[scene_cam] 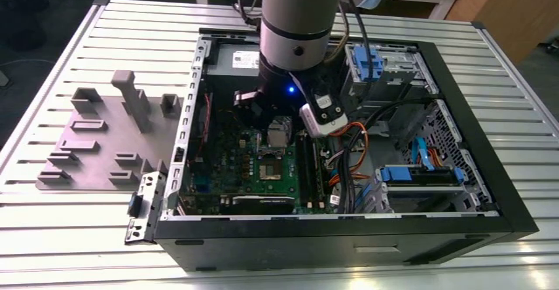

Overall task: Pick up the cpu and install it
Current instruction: 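Place the cpu into insertion slot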

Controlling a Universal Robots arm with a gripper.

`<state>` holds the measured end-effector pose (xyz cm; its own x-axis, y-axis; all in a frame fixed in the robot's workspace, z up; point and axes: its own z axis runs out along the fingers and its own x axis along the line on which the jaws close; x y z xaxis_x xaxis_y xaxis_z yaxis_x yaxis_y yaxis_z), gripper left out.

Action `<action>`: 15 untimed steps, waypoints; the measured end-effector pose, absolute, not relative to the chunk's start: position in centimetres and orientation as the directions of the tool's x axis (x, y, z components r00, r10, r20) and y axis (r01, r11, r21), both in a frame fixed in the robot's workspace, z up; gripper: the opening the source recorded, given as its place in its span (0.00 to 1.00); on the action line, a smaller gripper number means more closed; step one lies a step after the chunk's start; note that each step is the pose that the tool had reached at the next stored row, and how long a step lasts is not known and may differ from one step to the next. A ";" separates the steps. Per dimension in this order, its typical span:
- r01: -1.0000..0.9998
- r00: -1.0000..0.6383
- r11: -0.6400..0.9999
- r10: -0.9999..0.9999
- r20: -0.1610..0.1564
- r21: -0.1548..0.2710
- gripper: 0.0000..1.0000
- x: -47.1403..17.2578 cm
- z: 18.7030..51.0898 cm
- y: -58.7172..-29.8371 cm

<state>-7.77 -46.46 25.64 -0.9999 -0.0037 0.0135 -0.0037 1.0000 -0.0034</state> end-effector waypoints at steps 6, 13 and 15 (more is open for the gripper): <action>-0.004 -1.000 1.000 -0.004 0.014 -0.004 0.47 -7.8 24.7 -46.8; -0.004 -1.000 1.000 -0.004 0.014 -0.003 0.47 -7.8 23.4 -47.0; -0.004 -1.000 1.000 -0.004 0.014 -0.004 0.47 -7.9 23.1 -47.1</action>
<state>-7.86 -47.13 23.08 -0.9999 -0.0037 0.0139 -0.0037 1.0000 -0.0035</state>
